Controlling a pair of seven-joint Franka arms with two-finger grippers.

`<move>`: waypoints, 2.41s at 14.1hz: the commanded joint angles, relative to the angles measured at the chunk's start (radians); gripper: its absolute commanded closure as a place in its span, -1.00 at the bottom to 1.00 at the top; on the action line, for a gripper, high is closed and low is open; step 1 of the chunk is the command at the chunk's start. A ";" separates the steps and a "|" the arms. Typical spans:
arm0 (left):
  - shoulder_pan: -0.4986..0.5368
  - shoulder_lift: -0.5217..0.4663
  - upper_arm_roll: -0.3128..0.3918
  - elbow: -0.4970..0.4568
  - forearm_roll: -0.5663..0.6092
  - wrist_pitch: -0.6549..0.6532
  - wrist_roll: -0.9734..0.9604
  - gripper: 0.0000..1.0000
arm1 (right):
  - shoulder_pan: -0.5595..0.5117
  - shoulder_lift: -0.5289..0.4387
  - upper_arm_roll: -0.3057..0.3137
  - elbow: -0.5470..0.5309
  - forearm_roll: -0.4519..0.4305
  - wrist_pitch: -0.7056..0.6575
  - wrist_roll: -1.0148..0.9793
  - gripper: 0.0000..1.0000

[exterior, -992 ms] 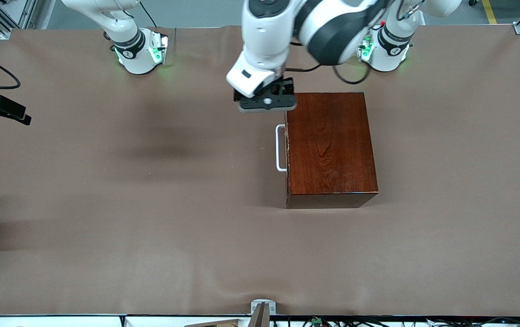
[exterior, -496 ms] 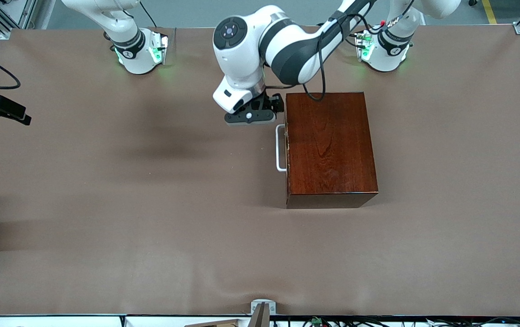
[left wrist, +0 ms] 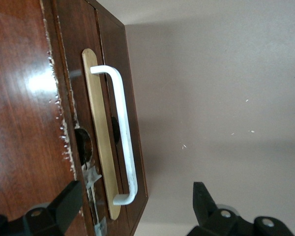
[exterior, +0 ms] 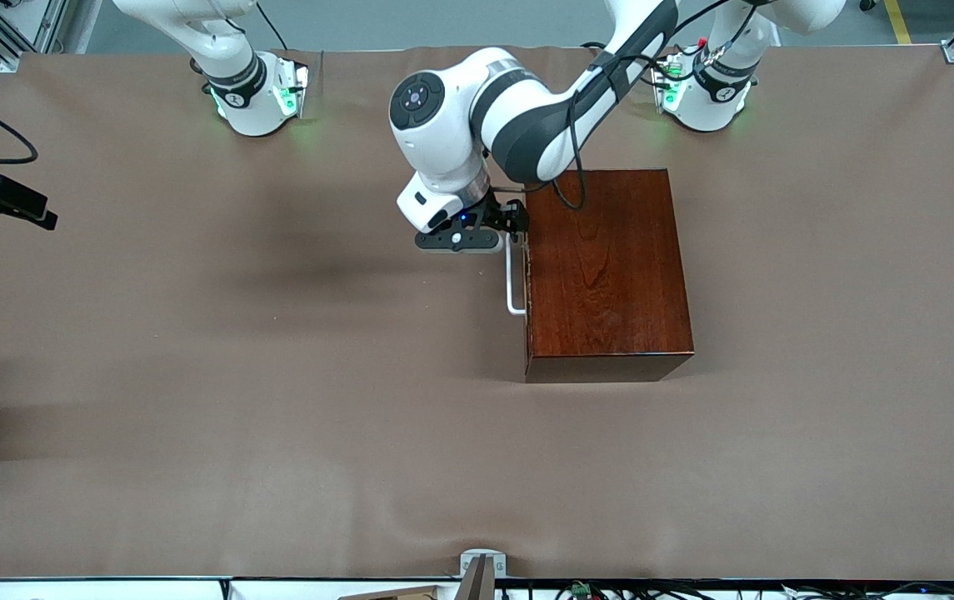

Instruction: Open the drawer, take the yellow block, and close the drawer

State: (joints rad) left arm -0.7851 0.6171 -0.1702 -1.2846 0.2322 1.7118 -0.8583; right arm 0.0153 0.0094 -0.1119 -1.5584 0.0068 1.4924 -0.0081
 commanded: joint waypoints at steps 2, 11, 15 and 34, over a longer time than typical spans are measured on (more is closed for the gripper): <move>-0.003 0.047 0.021 0.030 0.024 0.009 0.024 -1.00 | -0.008 0.009 0.004 0.018 0.012 -0.003 0.007 -1.00; -0.006 0.084 0.037 0.028 0.024 0.081 -0.060 -1.00 | -0.003 0.017 0.004 0.018 0.013 0.003 0.008 -1.00; -0.005 0.099 0.037 0.027 0.026 0.088 -0.068 -1.00 | 0.000 0.024 0.006 0.018 0.013 0.019 0.011 -1.00; -0.014 0.153 0.035 0.024 0.024 0.146 -0.102 -1.00 | 0.017 0.058 0.011 0.018 0.016 0.026 0.013 -1.00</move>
State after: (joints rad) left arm -0.7894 0.7544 -0.1363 -1.2834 0.2328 1.8406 -0.9301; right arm 0.0265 0.0602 -0.0996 -1.5556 0.0133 1.5220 -0.0081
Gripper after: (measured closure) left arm 0.000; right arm 0.000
